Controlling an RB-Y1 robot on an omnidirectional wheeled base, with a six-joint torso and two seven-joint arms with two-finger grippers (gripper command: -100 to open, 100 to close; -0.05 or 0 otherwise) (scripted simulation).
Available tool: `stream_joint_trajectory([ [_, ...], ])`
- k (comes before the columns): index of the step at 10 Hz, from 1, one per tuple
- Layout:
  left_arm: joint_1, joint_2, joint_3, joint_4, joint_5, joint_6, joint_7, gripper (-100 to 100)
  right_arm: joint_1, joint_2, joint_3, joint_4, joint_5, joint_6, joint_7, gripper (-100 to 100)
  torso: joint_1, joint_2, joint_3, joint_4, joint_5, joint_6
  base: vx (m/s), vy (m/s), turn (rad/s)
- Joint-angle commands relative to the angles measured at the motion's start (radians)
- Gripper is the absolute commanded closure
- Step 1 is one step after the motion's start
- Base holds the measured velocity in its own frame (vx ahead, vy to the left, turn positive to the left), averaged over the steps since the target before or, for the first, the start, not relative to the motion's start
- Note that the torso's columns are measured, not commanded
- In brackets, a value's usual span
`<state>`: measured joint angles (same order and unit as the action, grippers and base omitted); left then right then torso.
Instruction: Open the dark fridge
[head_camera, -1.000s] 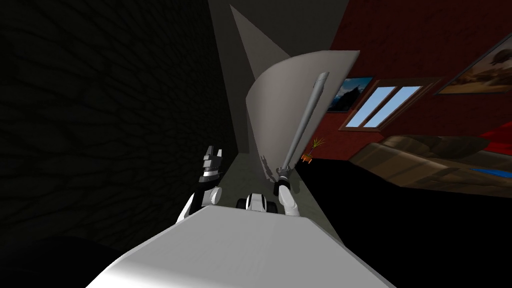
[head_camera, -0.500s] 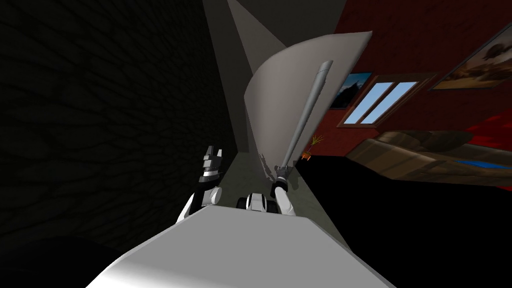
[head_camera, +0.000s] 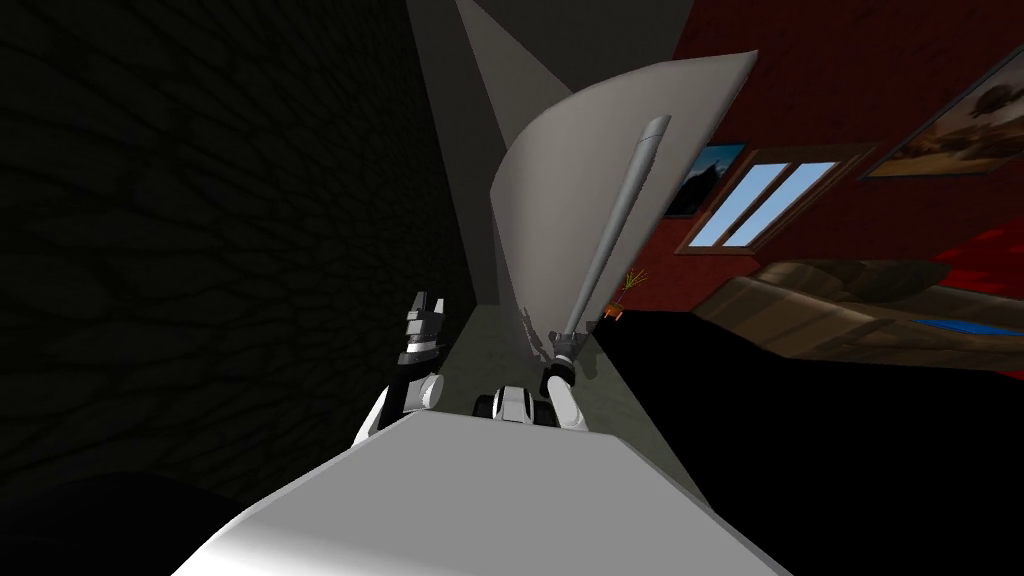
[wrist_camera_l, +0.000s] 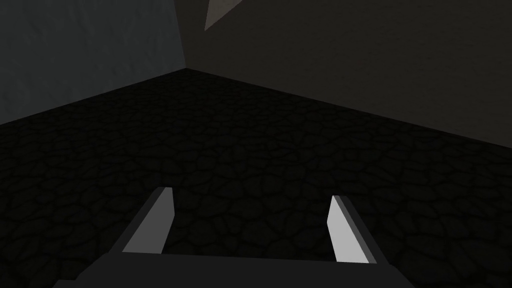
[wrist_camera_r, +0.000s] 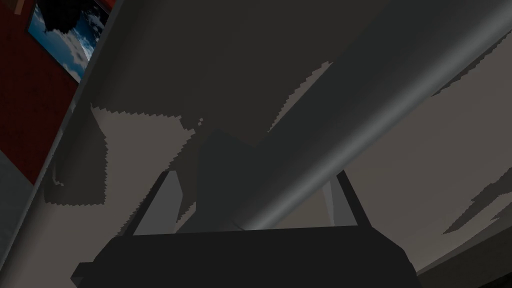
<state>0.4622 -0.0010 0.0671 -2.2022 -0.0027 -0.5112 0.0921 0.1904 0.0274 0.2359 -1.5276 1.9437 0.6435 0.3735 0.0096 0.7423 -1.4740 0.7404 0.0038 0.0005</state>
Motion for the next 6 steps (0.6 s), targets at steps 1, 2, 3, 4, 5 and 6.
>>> stream_joint_trajectory([
  [1, 0.0, 0.0, 0.0, 0.0, 0.0, 0.0, 0.0, 0, 0.01, 0.002, -0.01, -0.013, -0.006, 0.025, 0.008, 100, 0.001, -0.001, 0.0, 0.0, 0.0, -0.002, -0.034, 0.241, -0.102],
  [2, 0.0, 0.0, 0.0, 0.0, 0.0, 0.0, 0.0, 0, 0.017, 0.004, -0.016, -0.022, -0.011, 0.042, 0.014, 100, 0.0, -0.001, 0.0, 0.0, 0.0, -0.002, -0.03, 0.271, -0.127],
  [3, 0.0, 0.0, 0.0, 0.0, 0.0, 0.0, 0.0, 0, 0.017, 0.004, -0.016, -0.022, -0.011, 0.042, 0.014, 100, -0.002, -0.002, -0.001, 0.001, 0.0, -0.001, -0.031, 0.23, -0.067],
  [4, 0.0, 0.0, 0.0, 0.0, 0.0, 0.0, 0.0, 0, 0.024, 0.006, -0.022, -0.031, -0.015, 0.058, 0.019, 100, -0.006, -0.003, -0.002, 0.002, 0.0, -0.004, -0.026, 0.241, -0.075],
  [5, 0.0, 0.0, 0.0, 0.0, 0.0, 0.0, 0.0, 0, 0.024, 0.006, -0.022, -0.031, -0.015, 0.058, 0.019, 100, -0.004, -0.004, -0.002, 0.002, 0.001, -0.004, -0.004, 0.226, -0.065],
  [6, 0.0, 0.0, 0.0, 0.0, 0.0, 0.0, 0.0, 0, 0.032, 0.009, -0.028, -0.04, -0.019, 0.074, 0.025, 100, -0.003, -0.006, -0.003, 0.002, 0.001, -0.006, -0.01, 0.284, -0.103],
])
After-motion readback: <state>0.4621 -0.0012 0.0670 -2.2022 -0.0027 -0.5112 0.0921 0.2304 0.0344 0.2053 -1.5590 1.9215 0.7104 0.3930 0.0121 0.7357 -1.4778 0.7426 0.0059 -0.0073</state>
